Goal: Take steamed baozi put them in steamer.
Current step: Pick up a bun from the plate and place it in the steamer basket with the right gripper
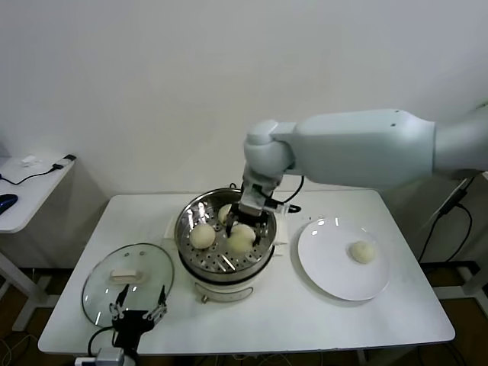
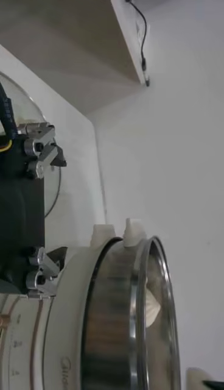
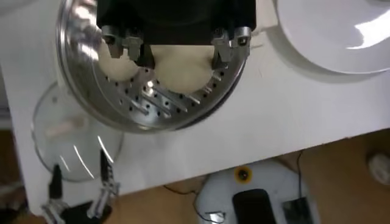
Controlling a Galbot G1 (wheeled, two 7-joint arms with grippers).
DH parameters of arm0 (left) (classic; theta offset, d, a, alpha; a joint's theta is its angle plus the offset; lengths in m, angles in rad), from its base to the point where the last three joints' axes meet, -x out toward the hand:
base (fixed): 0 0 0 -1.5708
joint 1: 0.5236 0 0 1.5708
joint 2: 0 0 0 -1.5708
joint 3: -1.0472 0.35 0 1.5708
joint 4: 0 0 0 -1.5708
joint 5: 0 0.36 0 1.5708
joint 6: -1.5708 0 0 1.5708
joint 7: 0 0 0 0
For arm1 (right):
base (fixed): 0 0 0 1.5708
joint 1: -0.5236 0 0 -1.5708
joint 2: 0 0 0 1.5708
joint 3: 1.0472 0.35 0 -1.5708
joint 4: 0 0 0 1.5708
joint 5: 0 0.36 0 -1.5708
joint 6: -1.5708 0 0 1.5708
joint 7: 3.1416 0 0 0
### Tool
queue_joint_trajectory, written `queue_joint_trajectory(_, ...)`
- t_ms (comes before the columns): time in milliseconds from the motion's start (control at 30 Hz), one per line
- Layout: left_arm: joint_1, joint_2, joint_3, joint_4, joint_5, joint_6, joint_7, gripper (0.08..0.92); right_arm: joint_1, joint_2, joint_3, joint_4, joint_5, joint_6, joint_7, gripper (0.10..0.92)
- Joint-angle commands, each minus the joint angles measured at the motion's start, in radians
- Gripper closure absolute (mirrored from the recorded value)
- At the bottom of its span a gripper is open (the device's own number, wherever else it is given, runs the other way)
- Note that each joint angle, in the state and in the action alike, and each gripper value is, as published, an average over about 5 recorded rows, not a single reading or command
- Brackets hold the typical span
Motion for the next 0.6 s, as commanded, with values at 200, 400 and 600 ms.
queue_joint_trajectory(200, 0.004, -0.004, 0.007, -0.008, 0.004, 0.002, -0.001, 0.177, -0.191, 0.107, 0.03, -0.146, -0.17, 0.117, 0.075, 0.381)
queue_joint_trajectory(400, 0.012, -0.004, 0.007, -0.012, 0.005, -0.001, -0.003, 0.177, -0.205, 0.123, 0.033, -0.191, -0.171, 0.127, 0.109, 0.38)
queue_joint_trajectory(600, 0.016, -0.005, 0.006, -0.016, 0.004, -0.004, -0.005, 0.177, -0.18, 0.111, 0.036, -0.19, -0.154, 0.164, 0.135, 0.259)
